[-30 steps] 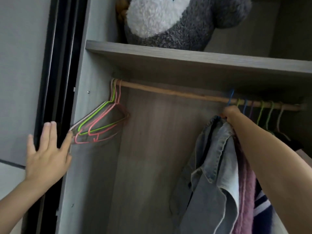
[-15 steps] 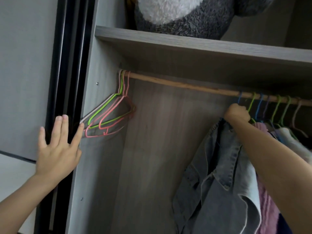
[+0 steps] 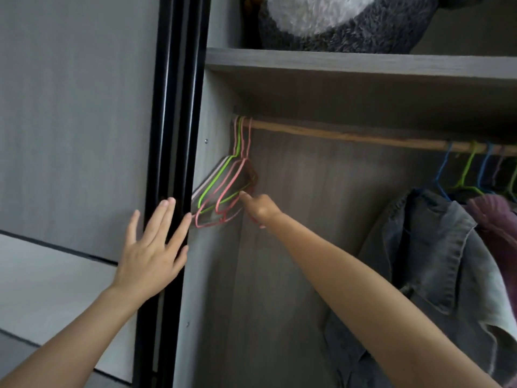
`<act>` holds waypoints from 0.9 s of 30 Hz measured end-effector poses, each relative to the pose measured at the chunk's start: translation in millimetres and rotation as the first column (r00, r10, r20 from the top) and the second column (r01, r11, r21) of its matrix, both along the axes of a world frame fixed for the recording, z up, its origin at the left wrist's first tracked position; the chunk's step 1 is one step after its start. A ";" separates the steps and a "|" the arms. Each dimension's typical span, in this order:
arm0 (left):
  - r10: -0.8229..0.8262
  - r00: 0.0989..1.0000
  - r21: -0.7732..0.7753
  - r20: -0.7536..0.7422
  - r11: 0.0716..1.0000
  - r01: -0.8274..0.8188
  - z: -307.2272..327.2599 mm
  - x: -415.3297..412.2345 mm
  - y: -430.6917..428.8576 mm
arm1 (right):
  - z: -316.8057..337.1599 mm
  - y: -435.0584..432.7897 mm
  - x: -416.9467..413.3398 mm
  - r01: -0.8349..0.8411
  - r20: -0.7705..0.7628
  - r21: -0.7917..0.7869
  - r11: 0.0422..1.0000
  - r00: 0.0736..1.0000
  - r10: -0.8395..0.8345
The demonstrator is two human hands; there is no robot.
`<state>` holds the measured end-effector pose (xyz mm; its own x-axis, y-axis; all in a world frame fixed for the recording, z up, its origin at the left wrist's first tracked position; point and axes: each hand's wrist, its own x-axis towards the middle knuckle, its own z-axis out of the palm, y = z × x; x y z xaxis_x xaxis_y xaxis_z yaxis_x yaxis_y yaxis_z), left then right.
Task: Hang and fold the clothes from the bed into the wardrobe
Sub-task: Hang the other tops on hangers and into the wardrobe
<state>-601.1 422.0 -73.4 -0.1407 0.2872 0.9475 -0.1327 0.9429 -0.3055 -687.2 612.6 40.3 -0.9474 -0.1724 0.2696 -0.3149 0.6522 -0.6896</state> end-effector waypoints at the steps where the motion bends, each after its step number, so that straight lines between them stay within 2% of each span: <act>1: -0.020 1.000 0.006 -0.009 1.000 0.020 -0.8 -1.8 1.0 | -2.8 -13.3 0.2 -0.026 0.017 -0.057 0.998 0.999 0.027; 4: -0.069 0.997 0.026 -0.031 0.997 0.070 -0.9 -5.4 2.3 | -6.8 -44.9 4.4 -0.052 0.075 -0.229 0.972 0.995 0.071; 8: -0.102 0.994 0.021 -0.049 0.994 0.103 -4.1 -7.4 2.1 | -13.2 -65.4 -0.9 0.030 0.109 -0.366 0.930 0.994 0.011; 17: -0.144 0.989 0.027 -0.042 0.989 0.145 -5.8 -11.5 -1.7 | 5.6 -50.5 14.0 0.171 -0.162 -0.446 0.879 0.950 -0.267; 21: -0.133 0.991 0.030 -0.029 0.991 0.134 -6.7 -11.4 -2.9 | 12.8 -34.6 17.2 0.199 -0.181 -0.448 0.871 0.934 -0.307; 27: -0.131 0.991 0.060 -0.009 0.990 0.131 -8.0 -10.5 -1.5 | 3.8 14.9 36.7 0.183 -0.293 -0.416 0.891 0.900 -0.322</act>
